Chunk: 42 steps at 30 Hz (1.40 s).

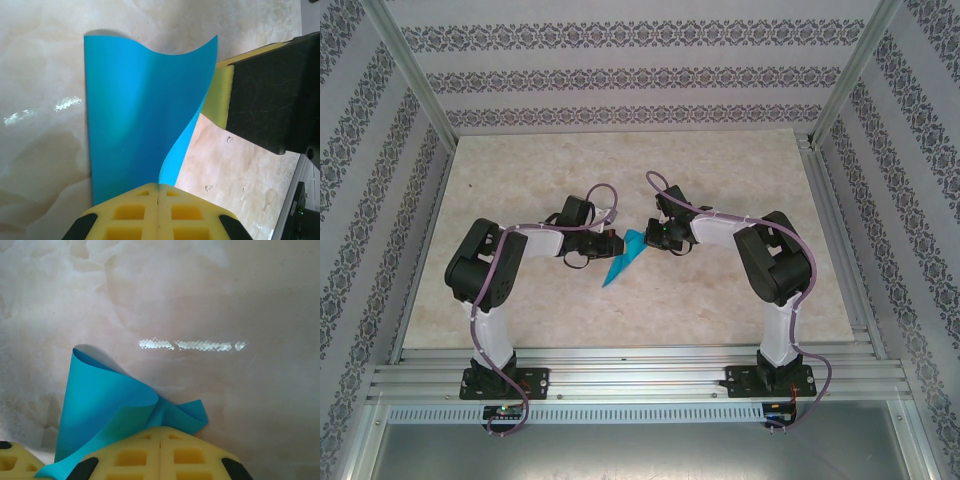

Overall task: Fold a paper plane with a square sheet of paper (fold left side to right side)
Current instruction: Fold the wing for the fifth time at the center of the table.

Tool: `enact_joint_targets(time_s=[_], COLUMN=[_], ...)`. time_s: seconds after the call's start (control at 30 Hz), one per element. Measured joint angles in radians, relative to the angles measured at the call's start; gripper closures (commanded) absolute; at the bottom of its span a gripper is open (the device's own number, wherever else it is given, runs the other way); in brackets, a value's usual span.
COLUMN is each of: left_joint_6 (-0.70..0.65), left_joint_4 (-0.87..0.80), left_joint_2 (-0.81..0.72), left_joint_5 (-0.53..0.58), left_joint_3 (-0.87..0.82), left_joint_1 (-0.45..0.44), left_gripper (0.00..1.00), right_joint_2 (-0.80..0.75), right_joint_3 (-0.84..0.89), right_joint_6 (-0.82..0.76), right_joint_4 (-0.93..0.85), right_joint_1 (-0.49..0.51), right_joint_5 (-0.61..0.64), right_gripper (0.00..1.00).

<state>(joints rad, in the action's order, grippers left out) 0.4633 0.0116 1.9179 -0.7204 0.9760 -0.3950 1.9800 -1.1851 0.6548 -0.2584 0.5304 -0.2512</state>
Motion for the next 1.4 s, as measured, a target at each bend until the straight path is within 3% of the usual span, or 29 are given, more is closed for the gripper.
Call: enact_joint_targets(time_s=[0.13, 0.23, 0.37, 0.57, 0.73, 0.93, 1.13, 1.4], left_joint_6=[-0.011, -0.014, -0.019, -0.046, -0.069, -0.079, -0.101, -0.15], left_joint_4=[0.0, 0.0, -0.01, -0.069, -0.134, -0.194, -0.225, -0.238], left_joint_2=[0.019, 0.019, 0.0, -0.18, -0.395, -0.538, -0.543, -0.431], left_joint_5=[-0.017, -0.033, -0.039, -0.007, 0.107, 0.298, 0.513, 0.698], left_joint_3=[0.005, 0.005, 0.004, -0.03, -0.103, -0.206, -0.253, -0.214], left_joint_1=[0.007, 0.009, 0.009, 0.008, -0.026, -0.177, -0.332, -0.369], left_gripper=[0.95, 0.88, 0.69, 0.47, 0.37, 0.35, 0.35, 0.37], right_joint_2=[0.0, 0.001, 0.005, 0.005, 0.005, 0.005, 0.005, 0.005], right_joint_3=[-0.002, -0.005, -0.011, -0.011, -0.011, -0.011, -0.011, -0.011], right_joint_6=[-0.002, -0.003, -0.003, -0.003, -0.003, -0.003, -0.003, -0.003], right_joint_4=[-0.002, -0.006, -0.013, -0.014, -0.014, -0.014, -0.013, -0.011], right_joint_1=[0.0, 0.0, 0.0, 0.0, 0.0, 0.0, 0.0, 0.0], right_joint_5=[0.0, 0.0, 0.0, 0.0, 0.0, 0.0, 0.0, -0.001], right_gripper=[0.98, 0.98, 0.97, 0.98, 0.97, 0.98, 0.98, 0.98])
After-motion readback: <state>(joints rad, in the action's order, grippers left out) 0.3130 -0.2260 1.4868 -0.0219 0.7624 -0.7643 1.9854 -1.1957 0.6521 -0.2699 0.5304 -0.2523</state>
